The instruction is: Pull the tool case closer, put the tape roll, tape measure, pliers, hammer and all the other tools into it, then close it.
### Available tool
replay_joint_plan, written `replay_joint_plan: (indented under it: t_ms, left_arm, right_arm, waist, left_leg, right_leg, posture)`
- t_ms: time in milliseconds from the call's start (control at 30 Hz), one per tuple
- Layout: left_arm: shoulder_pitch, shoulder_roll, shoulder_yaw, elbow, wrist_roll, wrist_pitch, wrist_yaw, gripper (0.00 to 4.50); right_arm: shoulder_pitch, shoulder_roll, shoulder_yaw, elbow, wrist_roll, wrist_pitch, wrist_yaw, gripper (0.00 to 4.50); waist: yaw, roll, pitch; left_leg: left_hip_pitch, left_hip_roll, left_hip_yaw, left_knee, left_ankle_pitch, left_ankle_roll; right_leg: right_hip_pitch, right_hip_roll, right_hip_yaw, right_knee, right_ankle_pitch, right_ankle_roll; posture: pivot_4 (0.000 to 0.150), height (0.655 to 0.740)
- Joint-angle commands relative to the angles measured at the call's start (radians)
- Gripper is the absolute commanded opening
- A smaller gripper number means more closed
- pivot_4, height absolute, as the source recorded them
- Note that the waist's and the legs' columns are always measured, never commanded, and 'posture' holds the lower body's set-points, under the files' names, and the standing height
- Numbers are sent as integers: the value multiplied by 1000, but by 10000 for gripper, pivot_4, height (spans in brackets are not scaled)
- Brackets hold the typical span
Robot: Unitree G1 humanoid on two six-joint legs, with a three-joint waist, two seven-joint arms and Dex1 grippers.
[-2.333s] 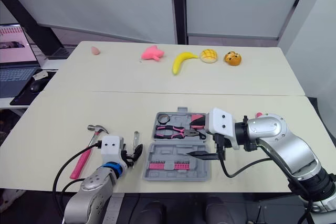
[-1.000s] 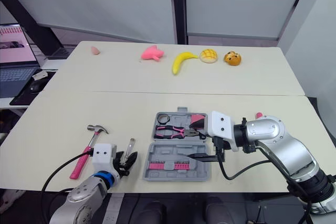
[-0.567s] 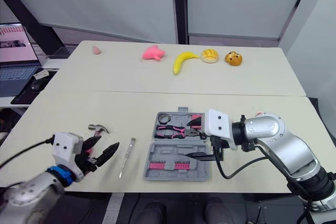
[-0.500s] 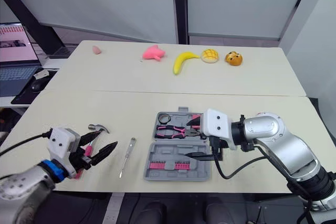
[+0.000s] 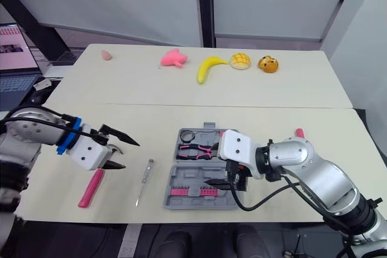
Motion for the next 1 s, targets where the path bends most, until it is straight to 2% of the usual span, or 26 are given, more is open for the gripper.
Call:
replay_joint_plan:
  t_ms: [33, 267, 467, 633, 800, 933, 1000]
  left_arm:
    - [-136, -42, -152, 156, 70, -178, -30, 35489]
    - [-284, -147, -384, 378, 142, -399, -30, 35489]
    - [-325, -243, -437, 492, 223, -487, 7, 35489]
    - [-325, -281, -450, 536, 378, -526, 121, 35489]
    - [-321, -287, -464, 539, 582, -513, 306, 35489]
    - [-318, -284, -484, 523, 758, -492, 503, 26876]
    - [-320, -285, -499, 514, 836, -482, 603, 20151]
  right_arm:
    - [0, 18, -2, -45, 9, 13, -29, 45000]
    - [19, 22, 6, -67, 13, 29, -57, 45000]
    - [24, 18, 8, -85, 20, 43, -67, 45000]
    - [21, 6, -2, -99, 30, 59, -63, 45000]
    - [18, -5, -10, -108, 35, 70, -60, 45000]
    - [17, -10, -16, -118, 44, 80, -63, 45000]
    - [16, -13, -18, -120, 49, 83, -65, 45000]
  waist:
    - [-2, 0, 0]
    - [-16, 0, 0]
    - [-16, 0, 0]
    - [-16, 0, 0]
    - [-16, 0, 0]
    - [-16, 0, 0]
    - [-15, 1, -1]
  left_leg:
    - [-1, 0, -1, 0, 0, 0]
    - [-1, 0, -1, 1, 0, 0]
    - [-1, 0, -2, 2, 0, 1]
    - [-1, 0, -2, 2, 0, 1]
    - [-1, 0, -3, 2, 0, 1]
    - [-1, 0, -3, 2, 0, 1]
    - [0, 0, -3, 2, 0, 1]
  right_leg:
    - [0, 0, -1, 0, 0, 0]
    - [0, 0, -1, 1, 0, 0]
    - [0, 0, -1, 2, 0, 0]
    - [0, 0, -1, 2, 0, 0]
    - [0, 0, -1, 2, 0, 0]
    - [1, 0, -2, 2, 0, 0]
    - [2, 0, -1, 2, 0, 0]
  posture:
    - [1500, 7255]
    - [1500, 7255]
    - [1500, 7255]
    - [1500, 7255]
    - [1500, 7255]
    - [1500, 7255]
    - [1500, 7255]
